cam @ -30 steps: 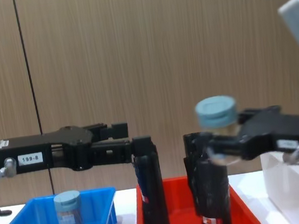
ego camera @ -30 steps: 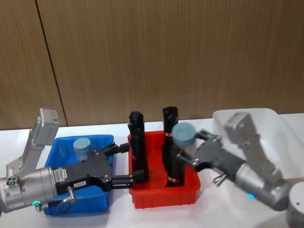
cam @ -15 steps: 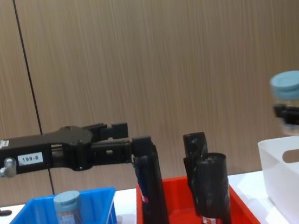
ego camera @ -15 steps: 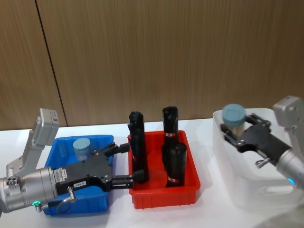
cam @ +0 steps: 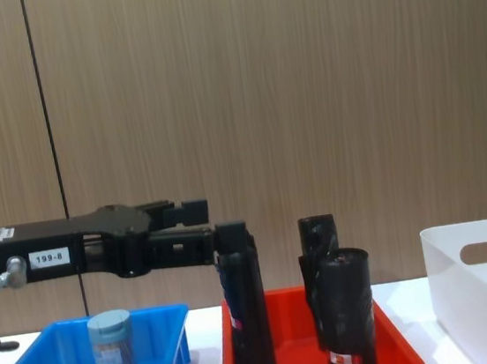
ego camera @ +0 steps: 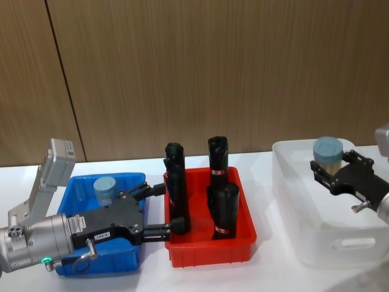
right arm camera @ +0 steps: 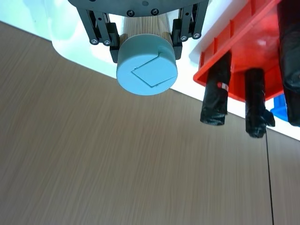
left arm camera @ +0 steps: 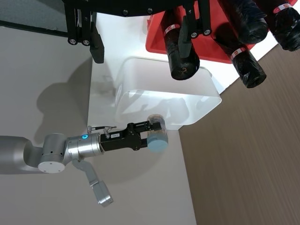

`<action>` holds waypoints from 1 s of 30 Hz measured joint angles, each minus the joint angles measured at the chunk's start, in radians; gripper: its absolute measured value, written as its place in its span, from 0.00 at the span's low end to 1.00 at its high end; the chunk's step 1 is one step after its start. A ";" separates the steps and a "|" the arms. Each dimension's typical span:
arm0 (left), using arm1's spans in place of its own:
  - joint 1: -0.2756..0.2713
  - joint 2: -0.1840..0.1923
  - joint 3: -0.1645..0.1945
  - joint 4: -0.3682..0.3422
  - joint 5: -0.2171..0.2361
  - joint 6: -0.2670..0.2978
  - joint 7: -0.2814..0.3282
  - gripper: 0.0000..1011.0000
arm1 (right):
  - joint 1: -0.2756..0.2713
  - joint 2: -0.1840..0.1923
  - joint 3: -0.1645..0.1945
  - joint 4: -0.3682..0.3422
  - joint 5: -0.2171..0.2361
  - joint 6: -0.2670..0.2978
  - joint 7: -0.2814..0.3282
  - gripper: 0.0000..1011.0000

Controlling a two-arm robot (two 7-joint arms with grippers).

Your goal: Pick the cotton swabs from the blue box and place them into the white box.

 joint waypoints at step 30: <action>0.007 -0.006 0.008 -0.010 0.013 -0.004 0.051 0.99 | -0.026 -0.010 -0.004 -0.006 0.031 0.037 0.020 0.99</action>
